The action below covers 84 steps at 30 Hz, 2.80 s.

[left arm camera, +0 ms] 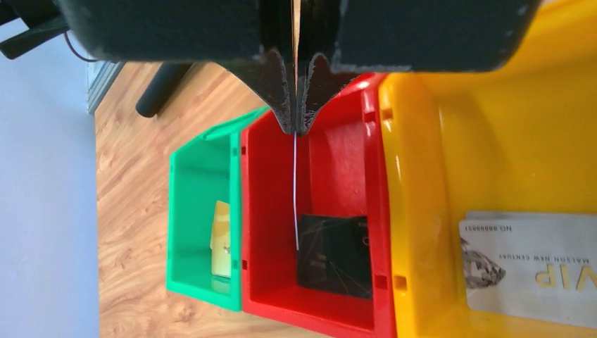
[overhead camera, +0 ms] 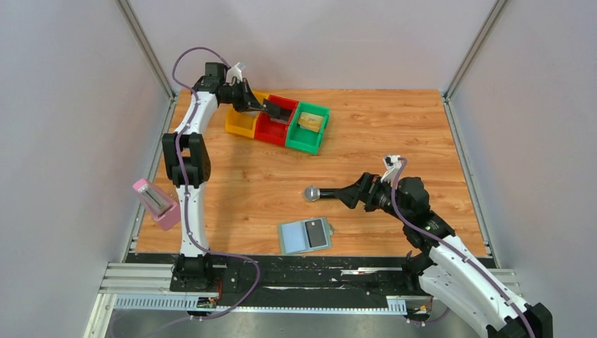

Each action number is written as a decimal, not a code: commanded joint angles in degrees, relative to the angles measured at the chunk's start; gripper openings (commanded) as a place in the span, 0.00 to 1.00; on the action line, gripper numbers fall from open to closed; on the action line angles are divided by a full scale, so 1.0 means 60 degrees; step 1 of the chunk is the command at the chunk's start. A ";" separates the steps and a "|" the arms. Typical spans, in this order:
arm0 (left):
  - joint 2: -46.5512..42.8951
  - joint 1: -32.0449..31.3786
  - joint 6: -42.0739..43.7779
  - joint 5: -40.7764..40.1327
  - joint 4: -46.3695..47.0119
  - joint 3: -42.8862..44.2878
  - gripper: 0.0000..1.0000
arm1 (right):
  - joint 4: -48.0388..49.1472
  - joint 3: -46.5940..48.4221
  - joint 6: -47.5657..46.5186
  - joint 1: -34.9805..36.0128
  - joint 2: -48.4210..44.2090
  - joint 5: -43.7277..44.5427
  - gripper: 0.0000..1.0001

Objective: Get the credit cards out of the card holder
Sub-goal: Place the credit card in the storage box.

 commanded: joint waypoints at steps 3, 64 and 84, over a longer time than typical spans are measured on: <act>0.1062 0.0039 -0.0041 0.0729 0.0545 0.1317 0.00 | 0.0670 0.0935 -0.0369 0.0053 0.0894 0.0134 1.00; 0.2280 -0.0450 -0.1100 0.0320 0.3422 0.1770 0.32 | 0.1137 0.2252 -0.0629 0.0053 0.2397 0.0320 1.00; 0.1770 -0.0480 -0.1011 -0.0376 0.3574 0.1682 0.47 | 0.0924 0.2538 -0.0529 0.0057 0.2640 0.0561 1.00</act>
